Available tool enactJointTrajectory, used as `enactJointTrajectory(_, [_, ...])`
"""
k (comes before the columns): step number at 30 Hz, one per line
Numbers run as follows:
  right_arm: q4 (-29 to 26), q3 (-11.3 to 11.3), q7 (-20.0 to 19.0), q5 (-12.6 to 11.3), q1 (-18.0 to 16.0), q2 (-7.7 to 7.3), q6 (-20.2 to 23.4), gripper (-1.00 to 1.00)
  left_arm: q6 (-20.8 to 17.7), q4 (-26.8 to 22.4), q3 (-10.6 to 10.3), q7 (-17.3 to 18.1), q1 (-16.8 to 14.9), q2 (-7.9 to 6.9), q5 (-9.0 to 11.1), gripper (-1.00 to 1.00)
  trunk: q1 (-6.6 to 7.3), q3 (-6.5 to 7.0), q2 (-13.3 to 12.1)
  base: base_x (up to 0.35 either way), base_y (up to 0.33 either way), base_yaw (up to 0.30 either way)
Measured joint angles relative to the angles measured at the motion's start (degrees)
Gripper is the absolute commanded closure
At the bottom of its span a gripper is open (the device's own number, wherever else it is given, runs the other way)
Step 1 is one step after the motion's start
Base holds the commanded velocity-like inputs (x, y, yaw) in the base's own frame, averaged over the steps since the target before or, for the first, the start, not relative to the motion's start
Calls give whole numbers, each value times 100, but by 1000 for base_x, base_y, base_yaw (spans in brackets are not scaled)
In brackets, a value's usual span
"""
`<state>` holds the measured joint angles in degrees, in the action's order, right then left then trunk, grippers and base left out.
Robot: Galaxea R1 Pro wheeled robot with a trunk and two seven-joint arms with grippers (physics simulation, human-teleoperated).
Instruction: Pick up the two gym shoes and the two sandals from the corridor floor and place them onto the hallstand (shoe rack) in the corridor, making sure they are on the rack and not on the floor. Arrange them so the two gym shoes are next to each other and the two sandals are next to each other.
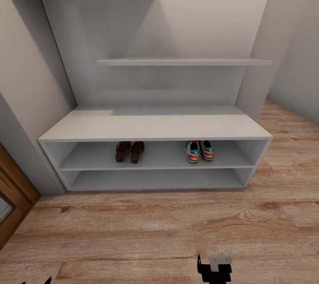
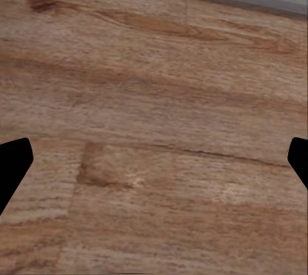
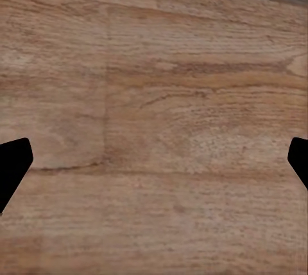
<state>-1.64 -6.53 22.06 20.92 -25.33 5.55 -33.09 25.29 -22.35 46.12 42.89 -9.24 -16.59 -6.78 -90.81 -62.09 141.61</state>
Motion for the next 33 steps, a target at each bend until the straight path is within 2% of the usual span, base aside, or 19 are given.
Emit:
enactJointTrajectory(13, [0,-4,1,-7,15,-79,7,-100,41,50,0,-66,0,-3,-9,-100,0,0,0,0,0,0])
enactJointTrajectory(33, [0,-3,0,-8,186,-91,8,-100,55,160,-8,-67,-2,-3,-15,-100,0,0,0,0,0,0])
